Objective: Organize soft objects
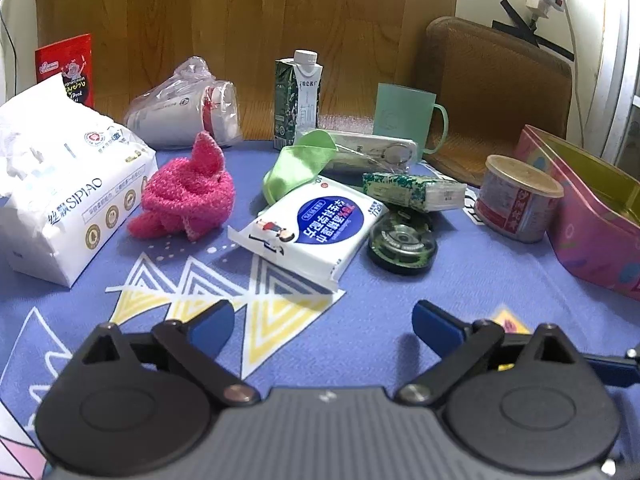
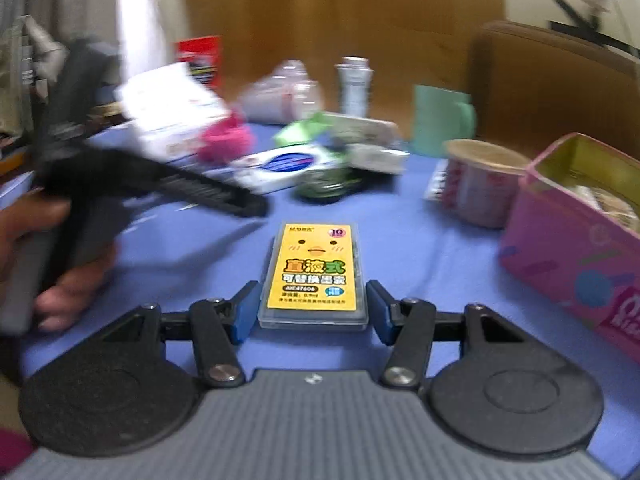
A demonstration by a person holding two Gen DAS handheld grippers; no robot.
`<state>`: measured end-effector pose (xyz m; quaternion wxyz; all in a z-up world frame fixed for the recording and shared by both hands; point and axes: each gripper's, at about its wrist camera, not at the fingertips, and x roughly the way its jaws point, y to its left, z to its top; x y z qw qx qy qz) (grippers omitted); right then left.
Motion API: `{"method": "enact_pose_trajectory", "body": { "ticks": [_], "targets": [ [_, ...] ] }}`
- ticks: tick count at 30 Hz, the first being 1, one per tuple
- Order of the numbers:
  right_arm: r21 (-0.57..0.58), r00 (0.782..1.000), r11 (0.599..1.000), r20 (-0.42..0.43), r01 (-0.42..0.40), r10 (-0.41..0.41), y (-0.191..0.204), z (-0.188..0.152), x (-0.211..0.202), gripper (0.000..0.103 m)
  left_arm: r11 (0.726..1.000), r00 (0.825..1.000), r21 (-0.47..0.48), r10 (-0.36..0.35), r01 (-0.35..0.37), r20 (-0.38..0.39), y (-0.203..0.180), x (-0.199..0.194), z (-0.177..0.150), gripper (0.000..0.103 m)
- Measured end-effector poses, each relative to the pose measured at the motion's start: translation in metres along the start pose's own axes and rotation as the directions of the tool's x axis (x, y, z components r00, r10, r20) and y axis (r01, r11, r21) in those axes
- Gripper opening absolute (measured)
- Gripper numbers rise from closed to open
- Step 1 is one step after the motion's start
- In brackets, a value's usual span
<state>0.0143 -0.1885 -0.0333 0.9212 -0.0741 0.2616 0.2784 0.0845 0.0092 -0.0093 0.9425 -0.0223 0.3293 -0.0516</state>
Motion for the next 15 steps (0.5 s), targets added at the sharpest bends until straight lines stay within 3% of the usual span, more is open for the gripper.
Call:
{"method": "enact_pose_trajectory", "body": {
  "ticks": [4,15],
  "targets": [
    [0.022,1.0,1.0,-0.008,0.006,-0.006,-0.0031,0.0018,0.0043,0.075,1.0,1.0,0.007,0.008,-0.008,-0.003,-0.0003,0.0006,0.0003,0.099],
    [0.024,1.0,1.0,0.002,-0.008,0.008,-0.0048,0.0001,0.0038,0.076,0.999,0.999,0.038,0.038,-0.038,-0.017,-0.0052,0.0036,0.0004,0.1]
  ]
}}
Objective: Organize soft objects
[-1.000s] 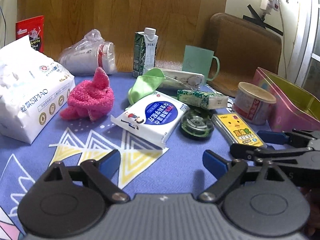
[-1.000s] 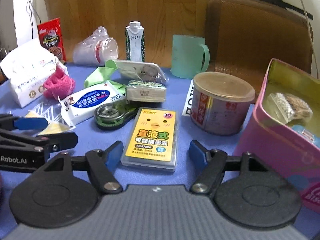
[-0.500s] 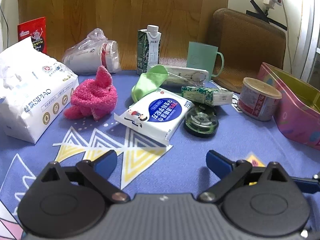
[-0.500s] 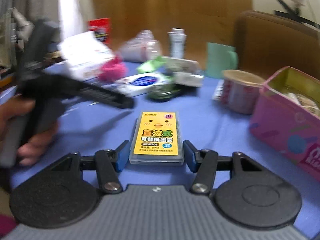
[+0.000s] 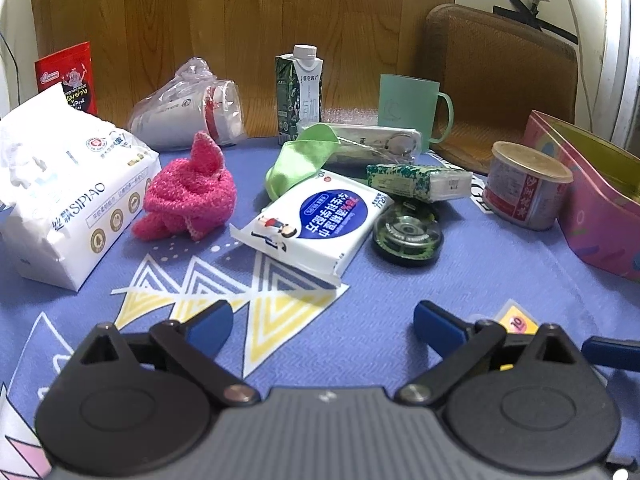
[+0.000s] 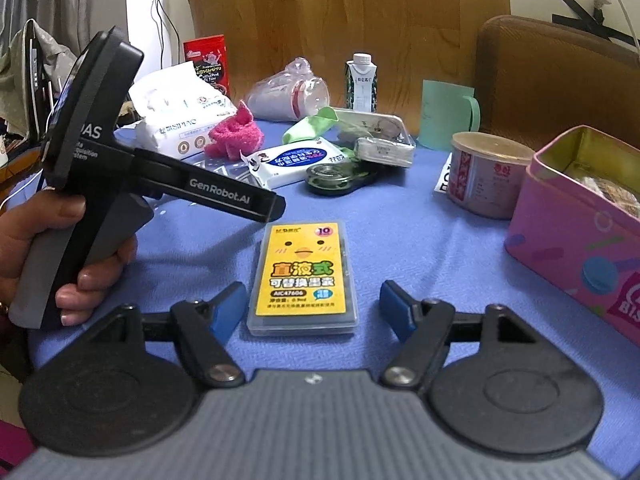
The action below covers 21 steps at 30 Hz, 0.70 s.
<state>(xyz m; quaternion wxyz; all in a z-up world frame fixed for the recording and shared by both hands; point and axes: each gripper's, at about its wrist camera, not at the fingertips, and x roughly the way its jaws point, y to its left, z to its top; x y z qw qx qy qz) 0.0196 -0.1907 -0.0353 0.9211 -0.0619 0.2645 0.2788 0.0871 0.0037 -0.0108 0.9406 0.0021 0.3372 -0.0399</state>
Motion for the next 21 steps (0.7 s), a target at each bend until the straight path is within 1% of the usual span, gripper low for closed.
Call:
{"method": "enact_pose_trajectory", "body": {
  "ticks": [21],
  "targets": [
    [-0.017,1.0,1.0,0.001,0.018,-0.018,0.0038,-0.0007,0.0013,0.076,1.0,1.0,0.005,0.002,-0.002,-0.005,-0.0006,0.0015,-0.0001,0.102]
  ]
}}
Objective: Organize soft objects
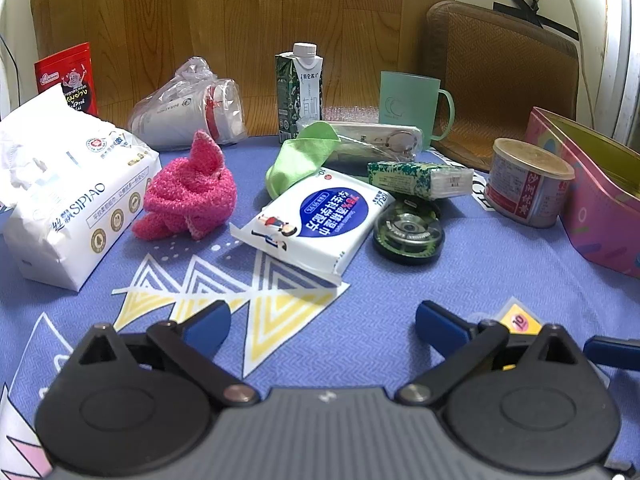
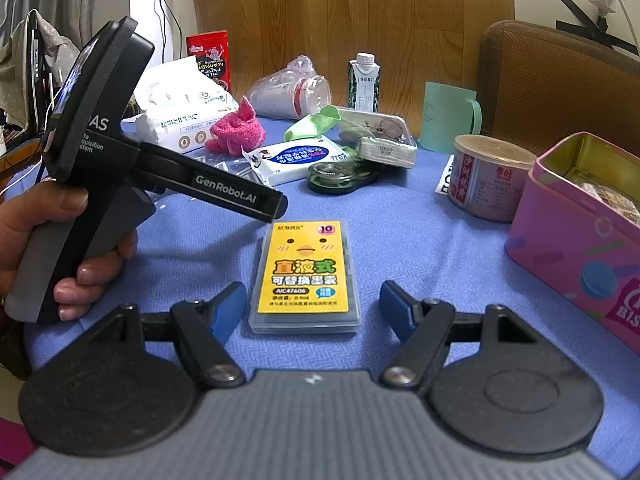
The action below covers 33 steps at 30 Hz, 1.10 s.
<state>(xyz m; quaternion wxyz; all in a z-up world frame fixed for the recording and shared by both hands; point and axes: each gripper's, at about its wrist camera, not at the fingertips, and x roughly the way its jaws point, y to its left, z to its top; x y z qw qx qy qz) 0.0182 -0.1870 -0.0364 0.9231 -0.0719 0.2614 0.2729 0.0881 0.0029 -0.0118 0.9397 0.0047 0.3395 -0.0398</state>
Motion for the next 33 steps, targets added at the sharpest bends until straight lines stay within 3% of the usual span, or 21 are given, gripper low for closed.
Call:
{"method": "enact_pose_trajectory", "body": {
  "ticks": [7,10,16,18,21,23,27,30,33],
  "targets": [
    [-0.003,1.0,1.0,0.004,0.007,-0.007,0.001,0.0,0.0,0.075,1.0,1.0,-0.001,0.001,-0.001,0.0,0.0,0.0,0.0,0.102],
    [-0.022,1.0,1.0,0.009,-0.006,0.006,0.0,-0.002,-0.003,0.059,1.0,1.0,-0.001,0.001,-0.002,-0.001,-0.001,0.0,0.0,0.102],
    [-0.048,1.0,0.998,-0.008,-0.029,0.029,-0.006,-0.008,-0.015,0.059,1.0,1.0,-0.003,0.003,-0.003,-0.001,-0.002,-0.001,0.0,0.102],
    [-0.063,1.0,0.998,-0.006,0.001,-0.001,-0.011,-0.012,-0.022,0.059,1.0,1.0,-0.003,-0.002,0.002,-0.002,-0.001,-0.001,0.0,0.102],
    [-0.04,0.996,0.995,-0.008,0.092,-0.092,-0.024,-0.017,-0.031,0.067,0.998,0.998,-0.019,-0.056,0.056,0.011,0.003,-0.002,0.0,0.102],
    [-0.012,0.994,0.994,-0.011,0.107,-0.107,-0.032,-0.02,-0.038,0.073,0.992,0.993,-0.038,-0.116,0.117,0.023,0.004,-0.007,0.001,0.102],
    [0.02,0.994,0.994,-0.026,0.111,-0.11,-0.036,-0.028,-0.044,0.073,0.945,0.945,-0.035,-0.324,0.325,0.032,-0.013,-0.021,0.002,0.102],
    [0.014,0.994,0.994,-0.02,0.109,-0.108,-0.033,-0.029,-0.045,0.072,0.912,0.912,0.023,-0.409,0.409,0.007,-0.035,-0.024,0.004,0.094],
    [0.012,0.995,0.995,-0.018,0.102,-0.102,-0.03,-0.028,-0.042,0.07,0.88,0.882,0.06,-0.468,0.471,-0.06,-0.056,-0.019,0.0,0.08]
  ]
}}
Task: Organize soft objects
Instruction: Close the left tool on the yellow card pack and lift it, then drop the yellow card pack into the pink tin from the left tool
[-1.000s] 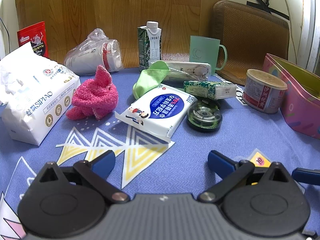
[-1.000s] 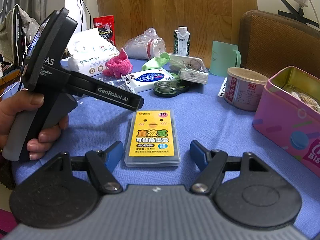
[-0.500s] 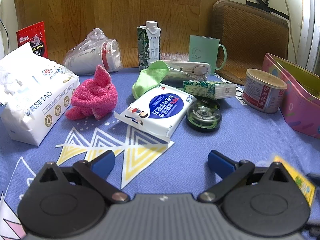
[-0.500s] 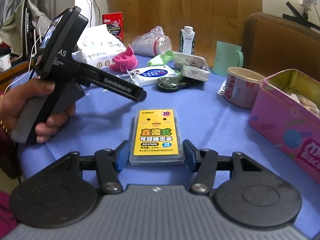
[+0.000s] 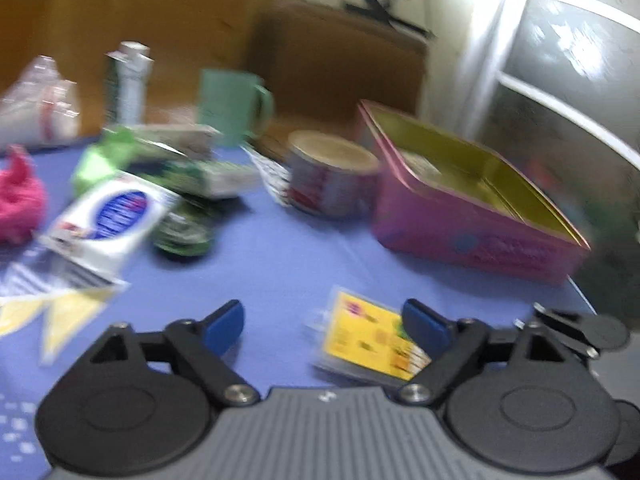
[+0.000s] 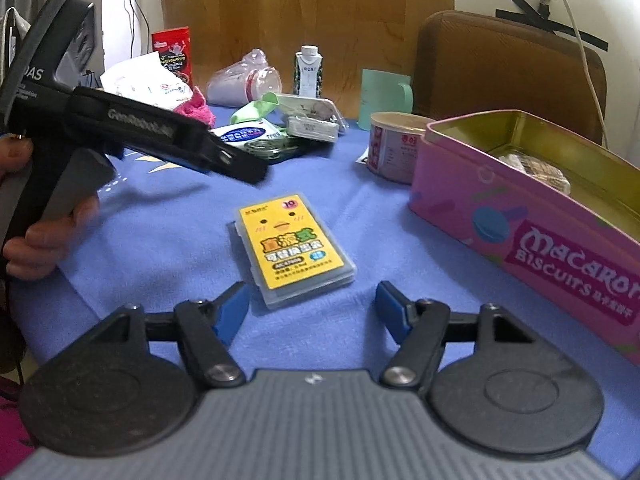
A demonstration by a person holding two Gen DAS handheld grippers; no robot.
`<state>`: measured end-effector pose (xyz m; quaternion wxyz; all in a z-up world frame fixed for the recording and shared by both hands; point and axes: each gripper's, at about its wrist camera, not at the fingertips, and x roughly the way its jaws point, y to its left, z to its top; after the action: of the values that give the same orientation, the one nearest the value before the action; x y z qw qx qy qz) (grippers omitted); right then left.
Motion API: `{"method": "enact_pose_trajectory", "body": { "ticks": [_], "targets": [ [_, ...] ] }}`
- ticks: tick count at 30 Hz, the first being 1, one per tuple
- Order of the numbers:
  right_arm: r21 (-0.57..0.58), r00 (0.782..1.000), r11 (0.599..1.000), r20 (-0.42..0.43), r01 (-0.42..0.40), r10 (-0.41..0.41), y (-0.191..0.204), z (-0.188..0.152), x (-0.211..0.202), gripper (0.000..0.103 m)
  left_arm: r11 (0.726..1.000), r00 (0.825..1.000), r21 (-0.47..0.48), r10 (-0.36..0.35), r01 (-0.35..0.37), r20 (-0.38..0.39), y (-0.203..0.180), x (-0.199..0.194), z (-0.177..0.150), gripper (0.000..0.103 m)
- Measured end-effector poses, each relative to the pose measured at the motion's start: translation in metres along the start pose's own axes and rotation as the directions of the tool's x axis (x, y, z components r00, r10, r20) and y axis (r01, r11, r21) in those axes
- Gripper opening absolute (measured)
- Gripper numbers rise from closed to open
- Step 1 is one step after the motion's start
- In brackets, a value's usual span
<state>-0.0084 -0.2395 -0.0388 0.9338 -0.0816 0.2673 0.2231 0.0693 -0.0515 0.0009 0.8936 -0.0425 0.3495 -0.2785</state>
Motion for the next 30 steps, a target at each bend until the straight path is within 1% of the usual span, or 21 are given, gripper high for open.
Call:
{"method": "enact_pose_trajectory", "body": {
  "ticks": [2,3,4,5,6,7,8,10,13,15,18,20,22,25,27,29,30],
  "targets": [
    [0.015,1.0,1.0,0.012,-0.005,0.005,0.003,0.001,0.004,0.061,0.998,1.0,0.055,0.017,-0.018,0.005,-0.013,0.006,-0.008,0.077],
    [0.016,1.0,1.0,0.023,0.001,-0.001,0.006,0.002,0.005,0.058,0.996,1.0,0.088,0.014,-0.015,0.005,-0.02,0.007,-0.011,0.073],
    [0.008,0.999,1.0,0.033,0.007,-0.008,0.009,0.002,0.007,0.048,0.994,1.0,0.105,0.014,-0.014,0.002,-0.026,0.006,-0.012,0.073],
    [0.003,0.999,1.0,0.04,0.029,-0.029,0.011,0.003,0.007,0.041,0.994,1.0,0.105,0.017,-0.017,0.003,-0.029,0.005,-0.013,0.073],
    [0.001,0.998,0.999,0.045,0.046,-0.046,0.011,0.003,0.007,0.042,0.995,1.0,0.096,0.009,-0.01,0.008,-0.03,0.003,-0.011,0.073],
    [0.007,0.997,0.999,0.057,0.048,-0.048,0.008,0.003,0.006,0.042,0.997,1.0,0.081,-0.013,0.012,0.018,-0.028,0.0,-0.006,0.07],
    [0.027,0.996,0.999,0.075,0.046,-0.048,0.005,0.004,0.003,0.041,0.997,0.999,0.068,-0.033,0.031,0.033,-0.028,-0.005,-0.001,0.069],
    [0.059,0.99,0.997,0.13,0.051,-0.058,-0.003,0.006,-0.007,0.04,0.996,0.996,0.076,-0.059,0.054,0.062,-0.034,-0.011,0.013,0.067],
    [0.077,0.969,0.992,0.219,0.101,-0.116,-0.013,0.015,-0.025,0.039,0.988,0.99,0.14,-0.085,0.069,0.112,-0.056,-0.012,0.038,0.067],
    [0.084,0.952,0.985,0.257,0.149,-0.166,-0.023,0.021,-0.035,0.039,0.979,0.986,0.193,-0.099,0.072,0.131,-0.076,-0.005,0.055,0.067],
    [0.124,0.923,0.967,0.293,0.223,-0.25,-0.046,0.029,-0.047,0.04,0.963,0.977,0.25,-0.146,0.104,0.154,-0.102,0.01,0.076,0.067],
    [0.158,0.908,0.953,0.297,0.26,-0.297,-0.065,0.03,-0.054,0.04,0.955,0.974,0.261,-0.178,0.137,0.141,-0.116,0.027,0.089,0.067],
    [0.196,0.894,0.932,0.279,0.303,-0.35,-0.083,0.028,-0.058,0.041,0.947,0.971,0.276,-0.205,0.164,0.125,-0.133,0.046,0.096,0.067],
    [0.257,0.877,0.898,0.239,0.357,-0.416,-0.109,0.021,-0.061,0.041,0.933,0.97,0.314,-0.218,0.175,0.109,-0.16,0.076,0.102,0.069],
    [0.3,0.864,0.869,0.204,0.393,-0.461,-0.125,0.016,-0.061,0.041,0.927,0.972,0.331,-0.217,0.176,0.091,-0.175,0.094,0.101,0.073],
    [0.347,0.833,0.821,0.161,0.453,-0.529,-0.14,0.012,-0.058,0.041,0.927,0.978,0.338,-0.196,0.163,0.065,-0.184,0.11,0.098,0.073],
    [0.364,0.822,0.8,0.139,0.477,-0.553,-0.145,0.009,-0.058,0.041,0.929,0.982,0.336,-0.183,0.154,0.055,-0.186,0.115,0.097,0.073]
  ]
}}
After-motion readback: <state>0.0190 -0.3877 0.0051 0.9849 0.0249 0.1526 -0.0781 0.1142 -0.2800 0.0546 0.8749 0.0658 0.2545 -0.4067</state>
